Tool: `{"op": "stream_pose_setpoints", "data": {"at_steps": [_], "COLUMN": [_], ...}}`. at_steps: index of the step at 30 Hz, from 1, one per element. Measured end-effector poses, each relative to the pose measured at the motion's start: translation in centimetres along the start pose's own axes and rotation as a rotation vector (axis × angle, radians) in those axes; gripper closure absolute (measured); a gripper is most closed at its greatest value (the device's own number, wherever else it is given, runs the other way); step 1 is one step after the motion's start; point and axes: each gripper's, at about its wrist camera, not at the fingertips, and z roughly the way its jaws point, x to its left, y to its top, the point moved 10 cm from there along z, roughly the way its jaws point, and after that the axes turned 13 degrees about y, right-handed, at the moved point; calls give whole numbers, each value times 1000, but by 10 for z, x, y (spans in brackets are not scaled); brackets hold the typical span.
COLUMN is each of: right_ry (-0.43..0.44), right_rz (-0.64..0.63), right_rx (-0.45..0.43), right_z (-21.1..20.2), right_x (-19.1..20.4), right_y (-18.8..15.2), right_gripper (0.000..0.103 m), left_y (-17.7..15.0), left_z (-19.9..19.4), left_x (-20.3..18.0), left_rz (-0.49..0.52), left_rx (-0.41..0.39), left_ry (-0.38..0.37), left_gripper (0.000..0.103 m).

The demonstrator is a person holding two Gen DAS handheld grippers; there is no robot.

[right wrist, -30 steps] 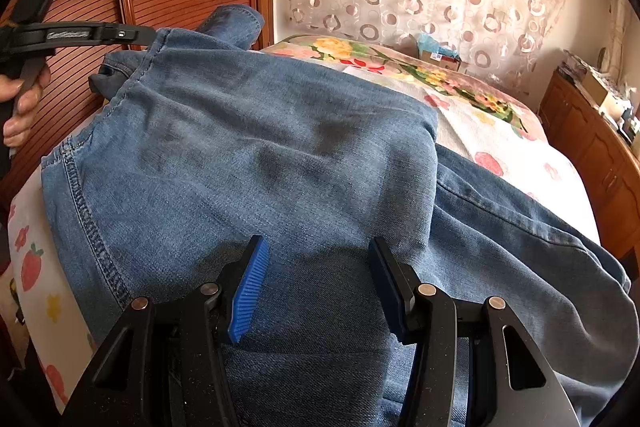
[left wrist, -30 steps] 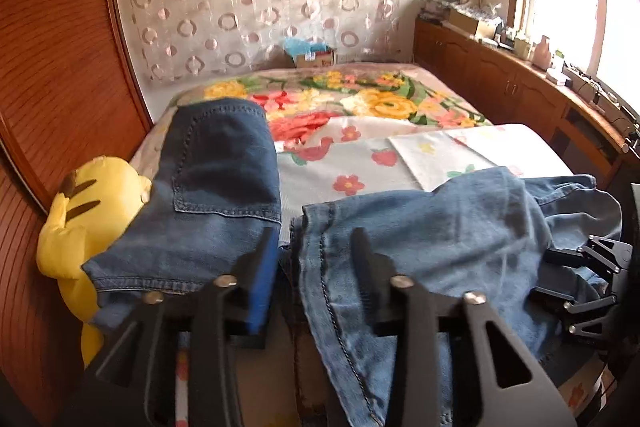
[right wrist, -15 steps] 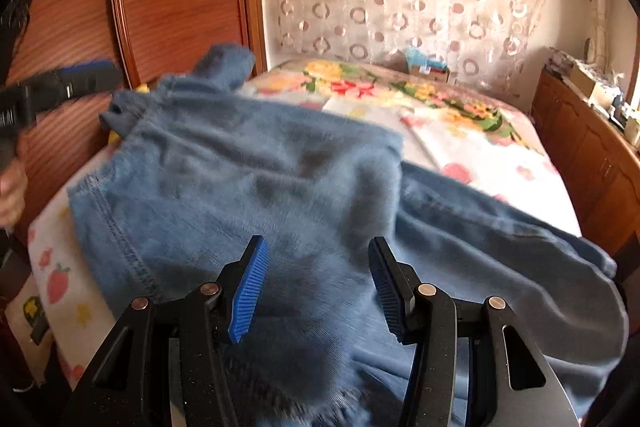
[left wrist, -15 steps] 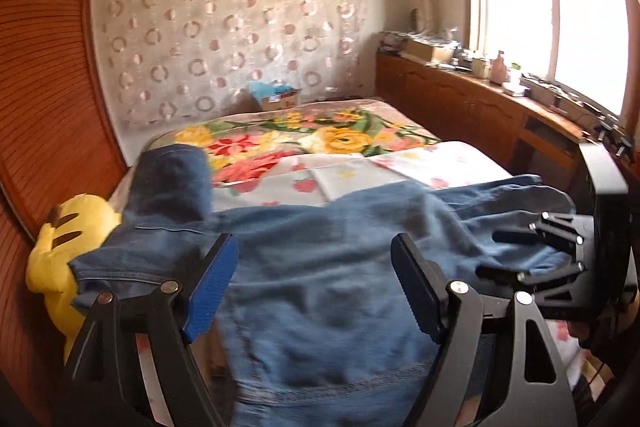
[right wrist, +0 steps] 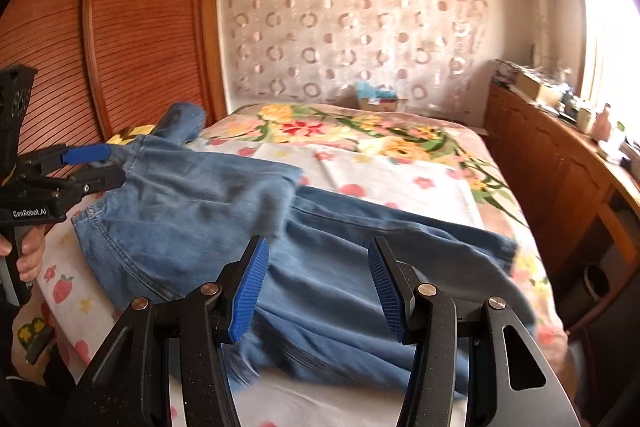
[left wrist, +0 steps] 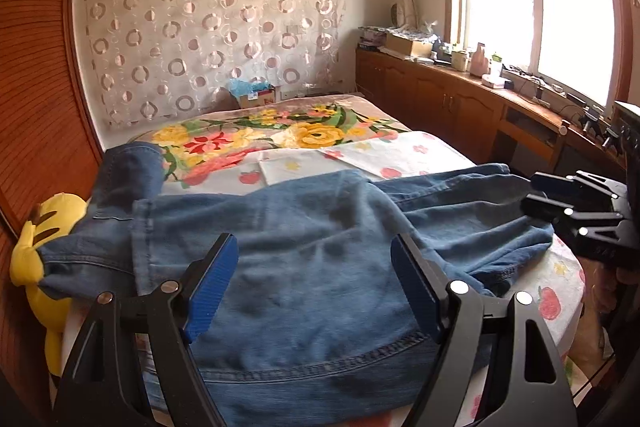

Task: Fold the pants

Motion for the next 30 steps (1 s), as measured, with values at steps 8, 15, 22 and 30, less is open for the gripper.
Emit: {"op": "stream_pose_setpoints", "data": {"at_steps": [8, 15, 22, 30], "right_ry": [-134, -230, -224, -208], "right_rz": [66, 190, 292, 363], "right_rx": [8, 66, 90, 94], "right_z": [-45, -56, -45, -48], "right_x": [-51, -107, -132, -156], "right_y": [-42, -88, -102, -107], "right_gripper": [49, 49, 49, 49], "left_y": [-23, -47, -72, -81], "left_z": [7, 18, 39, 47], "left_x": [-33, -48, -53, -57], "left_rz": [31, 46, 61, 73], "left_rx": [46, 102, 185, 215], "left_ry": [-55, -69, -68, -65], "left_gripper": [24, 24, 24, 23]}}
